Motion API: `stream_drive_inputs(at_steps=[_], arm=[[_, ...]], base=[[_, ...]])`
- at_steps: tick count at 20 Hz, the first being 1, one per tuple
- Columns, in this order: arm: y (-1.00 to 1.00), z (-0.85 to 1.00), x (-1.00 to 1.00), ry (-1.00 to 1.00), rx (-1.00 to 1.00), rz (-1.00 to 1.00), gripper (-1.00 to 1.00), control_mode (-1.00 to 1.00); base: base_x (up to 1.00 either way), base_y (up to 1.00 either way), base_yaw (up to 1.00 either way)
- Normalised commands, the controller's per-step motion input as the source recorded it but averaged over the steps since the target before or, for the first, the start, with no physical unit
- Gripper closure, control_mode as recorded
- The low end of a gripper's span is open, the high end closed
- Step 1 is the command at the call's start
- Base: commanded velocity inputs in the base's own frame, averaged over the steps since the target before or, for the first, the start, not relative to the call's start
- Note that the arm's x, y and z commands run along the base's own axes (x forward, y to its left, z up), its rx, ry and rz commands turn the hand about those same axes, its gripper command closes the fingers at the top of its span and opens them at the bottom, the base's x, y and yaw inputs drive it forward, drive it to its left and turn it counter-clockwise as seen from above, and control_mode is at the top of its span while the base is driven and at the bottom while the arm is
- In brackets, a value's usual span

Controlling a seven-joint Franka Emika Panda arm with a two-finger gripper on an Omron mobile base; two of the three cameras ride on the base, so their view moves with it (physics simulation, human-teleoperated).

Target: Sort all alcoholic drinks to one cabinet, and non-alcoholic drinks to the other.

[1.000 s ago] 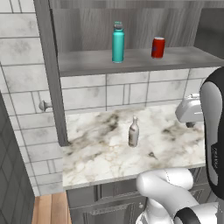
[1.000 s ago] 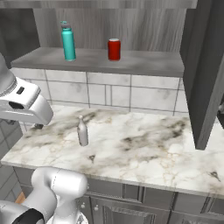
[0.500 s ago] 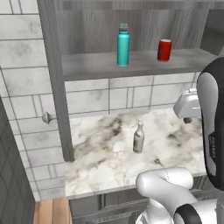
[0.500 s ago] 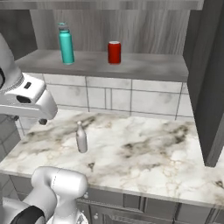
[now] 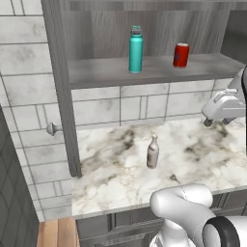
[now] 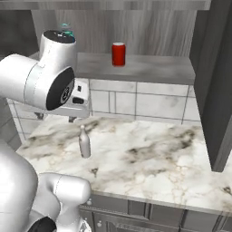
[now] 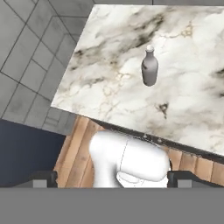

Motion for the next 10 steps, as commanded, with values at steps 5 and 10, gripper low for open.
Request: stream_drive_inputs(at_steps=[5,10], arm=[[0.0,-0.57,0.55,0.0,0.12,0.27,-1.0,-1.0],[0.0,-0.48,0.45,-0.06,0.14,0.22,-1.0,-1.0]], base=[[0.0,0.0,0.0],[0.0,0.0,0.0]])
